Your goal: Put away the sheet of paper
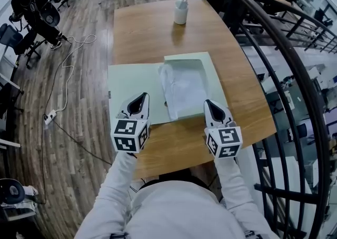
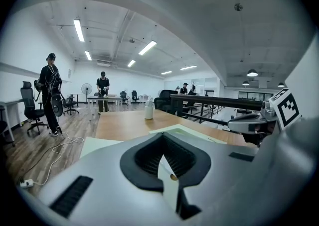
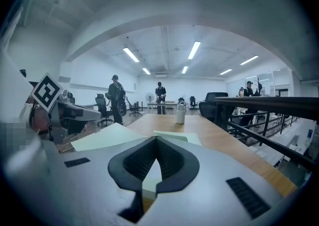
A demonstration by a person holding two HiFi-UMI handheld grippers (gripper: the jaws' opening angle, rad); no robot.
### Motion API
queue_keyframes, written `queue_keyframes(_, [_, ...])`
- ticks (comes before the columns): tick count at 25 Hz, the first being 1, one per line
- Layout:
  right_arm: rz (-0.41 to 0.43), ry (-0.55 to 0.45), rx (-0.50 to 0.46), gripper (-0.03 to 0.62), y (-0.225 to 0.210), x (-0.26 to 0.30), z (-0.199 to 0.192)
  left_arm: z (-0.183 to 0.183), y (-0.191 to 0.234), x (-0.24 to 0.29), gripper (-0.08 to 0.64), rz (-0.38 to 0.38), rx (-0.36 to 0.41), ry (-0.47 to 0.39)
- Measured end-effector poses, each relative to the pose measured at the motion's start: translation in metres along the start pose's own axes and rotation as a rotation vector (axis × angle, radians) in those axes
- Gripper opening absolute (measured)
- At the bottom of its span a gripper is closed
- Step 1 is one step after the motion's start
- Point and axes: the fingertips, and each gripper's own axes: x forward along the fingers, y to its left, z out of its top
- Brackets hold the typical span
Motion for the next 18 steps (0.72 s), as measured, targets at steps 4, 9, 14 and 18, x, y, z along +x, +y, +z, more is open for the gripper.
queue_keyframes(4, [-0.003,-0.006,-0.006,0.026,0.0,-0.002,0.003,-0.001,-0.001,-0.003,0.017,-0.005,-0.008,0.0])
queue_keyframes(9, [0.001,-0.008,-0.007,0.026,-0.001,-0.002,0.004,-0.002,-0.006,-0.004,0.017,-0.021,-0.037,0.0])
queue_keyframes(14, [0.006,-0.009,-0.001,0.026,-0.002,-0.002,0.002,-0.002,-0.01,-0.004,0.017,-0.031,-0.05,-0.007])
queue_keyframes(18, [0.009,-0.018,0.007,0.026,-0.005,0.0,0.001,-0.003,-0.011,-0.001,0.017,-0.036,-0.061,-0.003])
